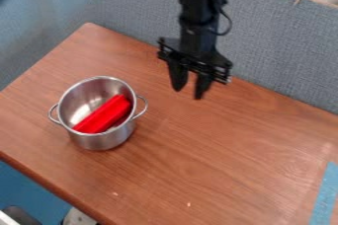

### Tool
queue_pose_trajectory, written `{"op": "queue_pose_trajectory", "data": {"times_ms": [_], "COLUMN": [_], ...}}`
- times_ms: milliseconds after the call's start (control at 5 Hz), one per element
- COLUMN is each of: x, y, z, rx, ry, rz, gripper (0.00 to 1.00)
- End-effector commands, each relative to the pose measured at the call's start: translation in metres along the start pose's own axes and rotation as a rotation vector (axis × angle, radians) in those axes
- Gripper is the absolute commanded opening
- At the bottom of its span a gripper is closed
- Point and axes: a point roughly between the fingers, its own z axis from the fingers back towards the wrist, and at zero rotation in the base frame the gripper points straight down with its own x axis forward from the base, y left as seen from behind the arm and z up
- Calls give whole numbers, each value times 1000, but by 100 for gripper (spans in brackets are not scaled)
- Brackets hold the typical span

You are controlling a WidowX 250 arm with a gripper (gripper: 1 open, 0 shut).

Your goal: Put the red object in the metal pot

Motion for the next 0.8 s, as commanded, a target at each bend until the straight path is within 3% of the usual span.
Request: {"op": "queue_pose_trajectory", "data": {"times_ms": [0, 200, 400, 600], "x": [39, 15, 0, -14], "y": [-15, -3, 1, 3], "z": [-10, 36, 71, 87], "rx": [-1, -14, -48, -77], "ry": [-57, -100, -135, -161], "rz": [58, 122, 175, 218], "gripper": [100, 100, 100, 100]}}
